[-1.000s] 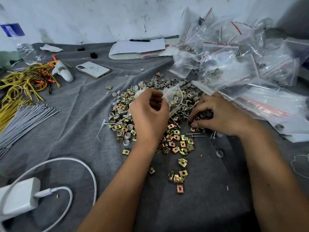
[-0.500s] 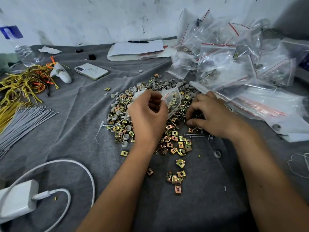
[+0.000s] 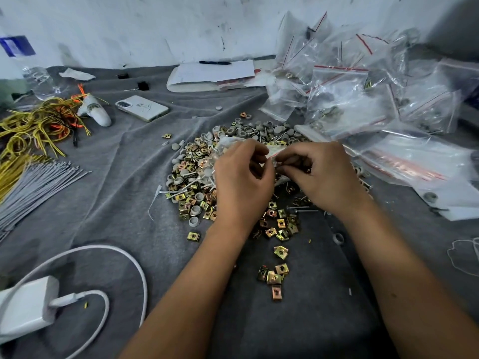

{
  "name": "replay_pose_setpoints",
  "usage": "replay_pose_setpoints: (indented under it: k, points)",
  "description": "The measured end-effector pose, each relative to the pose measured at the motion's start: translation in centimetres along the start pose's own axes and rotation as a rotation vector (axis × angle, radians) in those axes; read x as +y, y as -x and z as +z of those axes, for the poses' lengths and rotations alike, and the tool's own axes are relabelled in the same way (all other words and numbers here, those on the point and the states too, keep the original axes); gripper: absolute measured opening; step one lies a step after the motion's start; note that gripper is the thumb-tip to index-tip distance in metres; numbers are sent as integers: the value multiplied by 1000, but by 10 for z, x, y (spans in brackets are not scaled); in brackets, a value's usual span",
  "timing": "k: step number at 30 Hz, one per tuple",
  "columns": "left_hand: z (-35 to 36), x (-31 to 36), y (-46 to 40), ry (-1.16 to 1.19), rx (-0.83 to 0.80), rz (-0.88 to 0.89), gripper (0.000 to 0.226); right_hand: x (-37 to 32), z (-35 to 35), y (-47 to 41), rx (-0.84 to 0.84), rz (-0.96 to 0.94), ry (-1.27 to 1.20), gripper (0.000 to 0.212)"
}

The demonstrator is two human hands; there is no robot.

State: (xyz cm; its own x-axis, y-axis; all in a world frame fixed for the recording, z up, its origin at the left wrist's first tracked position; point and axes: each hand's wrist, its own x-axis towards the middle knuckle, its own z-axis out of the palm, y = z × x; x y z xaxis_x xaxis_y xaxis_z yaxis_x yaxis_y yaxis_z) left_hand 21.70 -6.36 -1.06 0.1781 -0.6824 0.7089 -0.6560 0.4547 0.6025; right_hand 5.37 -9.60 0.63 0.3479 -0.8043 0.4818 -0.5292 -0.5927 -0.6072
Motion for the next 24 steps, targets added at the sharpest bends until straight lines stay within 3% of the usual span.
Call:
replay_pose_setpoints:
  k: [9, 16, 18, 24]
  points:
    - [-1, 3, -1, 49, 49, -69, 9, 3, -1, -1, 85, 44, -120, 12]
    - [-1, 2, 0, 140, 29, -140, 7, 19, -25, -2, 296, 190, -92, 10]
    - [0, 3, 0, 170, 7, -146, 7, 25, -34, 0, 224, 237, 15, 8]
    - [2, 5, 1, 176, -74, -141, 7, 27, -43, 7, -223, 232, 300, 15]
